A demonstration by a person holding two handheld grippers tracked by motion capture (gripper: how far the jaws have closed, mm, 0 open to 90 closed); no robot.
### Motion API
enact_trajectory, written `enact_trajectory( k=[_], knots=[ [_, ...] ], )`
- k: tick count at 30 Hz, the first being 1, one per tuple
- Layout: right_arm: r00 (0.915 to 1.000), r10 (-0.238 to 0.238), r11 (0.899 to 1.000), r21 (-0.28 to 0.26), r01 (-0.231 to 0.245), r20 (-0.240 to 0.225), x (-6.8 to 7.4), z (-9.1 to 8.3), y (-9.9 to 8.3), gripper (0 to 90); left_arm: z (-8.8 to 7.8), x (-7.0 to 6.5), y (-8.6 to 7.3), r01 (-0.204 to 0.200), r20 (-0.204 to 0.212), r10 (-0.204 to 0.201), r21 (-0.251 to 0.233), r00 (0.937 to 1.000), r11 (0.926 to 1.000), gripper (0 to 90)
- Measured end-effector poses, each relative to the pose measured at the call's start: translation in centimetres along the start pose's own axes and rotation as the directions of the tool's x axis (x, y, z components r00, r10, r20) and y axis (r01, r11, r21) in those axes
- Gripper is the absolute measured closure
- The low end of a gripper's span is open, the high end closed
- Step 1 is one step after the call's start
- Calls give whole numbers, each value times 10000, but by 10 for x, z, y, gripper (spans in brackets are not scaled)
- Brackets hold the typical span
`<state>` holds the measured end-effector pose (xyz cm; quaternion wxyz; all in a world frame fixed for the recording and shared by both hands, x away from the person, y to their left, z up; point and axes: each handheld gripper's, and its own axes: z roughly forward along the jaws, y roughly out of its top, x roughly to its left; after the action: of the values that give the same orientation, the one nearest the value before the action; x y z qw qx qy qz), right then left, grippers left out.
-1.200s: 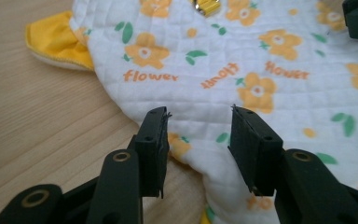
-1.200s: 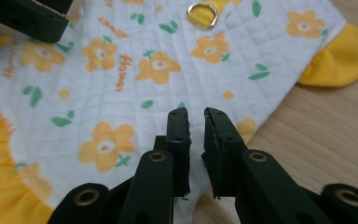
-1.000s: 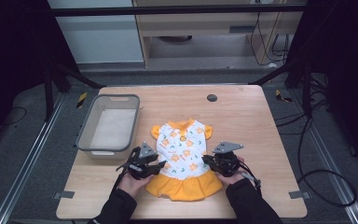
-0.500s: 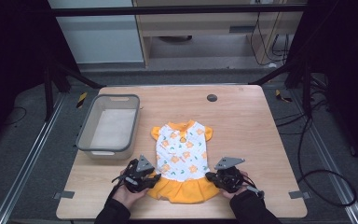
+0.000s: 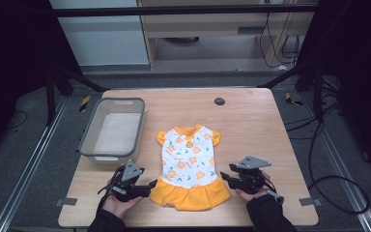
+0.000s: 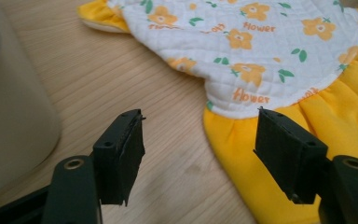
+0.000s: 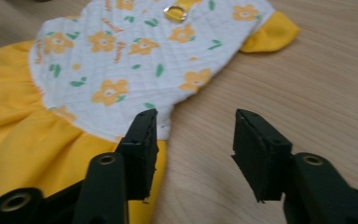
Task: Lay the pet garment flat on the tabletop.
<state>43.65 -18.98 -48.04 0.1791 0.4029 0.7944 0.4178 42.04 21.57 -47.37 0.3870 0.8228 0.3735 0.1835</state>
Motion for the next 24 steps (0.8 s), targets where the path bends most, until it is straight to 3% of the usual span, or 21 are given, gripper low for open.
enact_trajectory(
  k=[4,12,17,24],
  knots=[
    [9981,370,9993,21,-372,496,-13,-3,-5,370,-13,10,-10,84,-322,-84,-9,9994,10000,281],
    [9857,1036,9937,-573,-967,1326,-37,-14,-12,233,-30,31,-23,554,-860,-565,-149,9947,9984,244],
    [9747,1525,9867,-823,-1405,1635,-50,-22,-19,195,-36,44,-31,813,-1189,-819,-101,9895,9966,235],
    [9631,1799,9823,-889,-1650,2000,-62,-28,-26,180,-41,65,-44,1319,-1597,-1302,-2,9785,9913,223]
  ],
)
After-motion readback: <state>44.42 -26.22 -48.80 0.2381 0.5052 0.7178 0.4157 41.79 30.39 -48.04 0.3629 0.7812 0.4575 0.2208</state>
